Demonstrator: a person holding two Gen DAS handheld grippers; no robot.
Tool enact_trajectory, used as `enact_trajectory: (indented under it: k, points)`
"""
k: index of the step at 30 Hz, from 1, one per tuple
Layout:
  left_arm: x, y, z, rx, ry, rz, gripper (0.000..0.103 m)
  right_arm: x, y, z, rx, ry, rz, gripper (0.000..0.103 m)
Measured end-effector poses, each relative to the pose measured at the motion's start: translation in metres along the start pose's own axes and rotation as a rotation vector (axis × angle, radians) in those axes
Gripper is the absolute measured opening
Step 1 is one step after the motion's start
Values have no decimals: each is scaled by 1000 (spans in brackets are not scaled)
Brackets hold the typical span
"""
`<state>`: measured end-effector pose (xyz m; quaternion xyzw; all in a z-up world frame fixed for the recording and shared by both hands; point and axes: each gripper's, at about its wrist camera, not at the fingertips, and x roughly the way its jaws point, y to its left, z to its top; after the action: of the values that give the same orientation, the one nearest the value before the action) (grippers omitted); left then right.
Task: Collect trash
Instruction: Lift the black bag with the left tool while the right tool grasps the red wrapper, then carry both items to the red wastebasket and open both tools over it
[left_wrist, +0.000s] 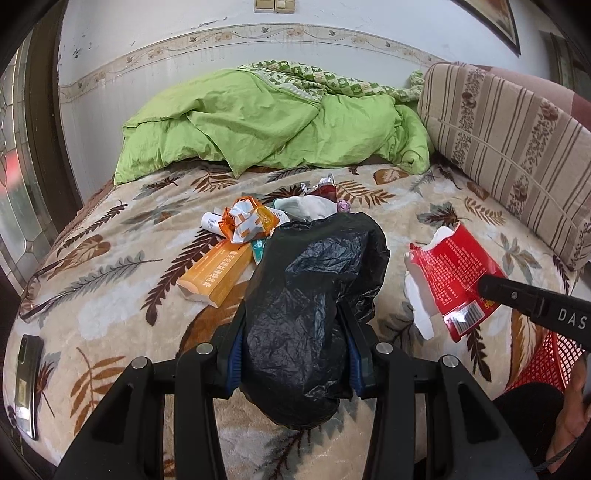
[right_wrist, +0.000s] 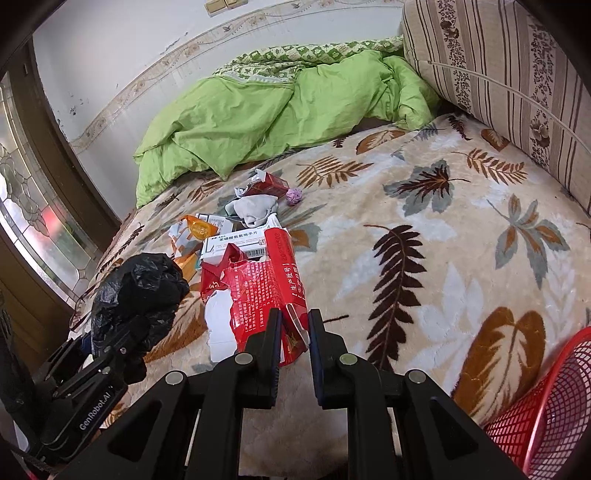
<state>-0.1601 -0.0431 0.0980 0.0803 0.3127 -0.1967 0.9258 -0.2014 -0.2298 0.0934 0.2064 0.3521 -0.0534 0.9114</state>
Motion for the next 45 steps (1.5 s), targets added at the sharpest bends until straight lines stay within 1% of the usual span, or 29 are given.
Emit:
enact_trajectory:
  k: [8,13,16,19,21,22,24,29,30,35,37,40,45]
  points:
    - [-7,-15,-3,34,0,-18,43,-17,-9,-6,11,-6,-8,15]
    - [-16,-30,-1,64,-12,-45,43,-38,-22,-8,29,-26,-22,15]
    - [-22,-44,4,79,-14,-80,43,-55,-35,-9,46,-43,-39,15]
    - [-26,-61,9,95,-2,-141,43,-77,-53,-13,65,-67,-79,15]
    - [-30,-82,13,129,3,-194,43,-91,-67,-16,78,-82,-113,15]
    - [-31,-90,14,143,4,-210,43,-100,-79,-18,91,-91,-141,15]
    - [-34,-111,17,172,17,-272,43,-119,-103,-24,131,-104,-191,15]
    - [-28,-175,18,244,120,-448,43,-159,-155,-43,224,-116,-306,15]
    - [-27,-187,17,259,135,-469,43,-169,-169,-50,247,-118,-342,15]
    - [-26,-252,6,348,208,-569,43,-192,-212,-73,312,-96,-457,15]
    - [-26,-277,-2,390,237,-596,44,-197,-224,-81,337,-84,-478,15]
    - [-26,-305,-13,445,267,-609,44,-202,-239,-93,369,-70,-506,15]
    - [-22,-328,-22,479,309,-610,44,-202,-253,-99,399,-53,-514,15]
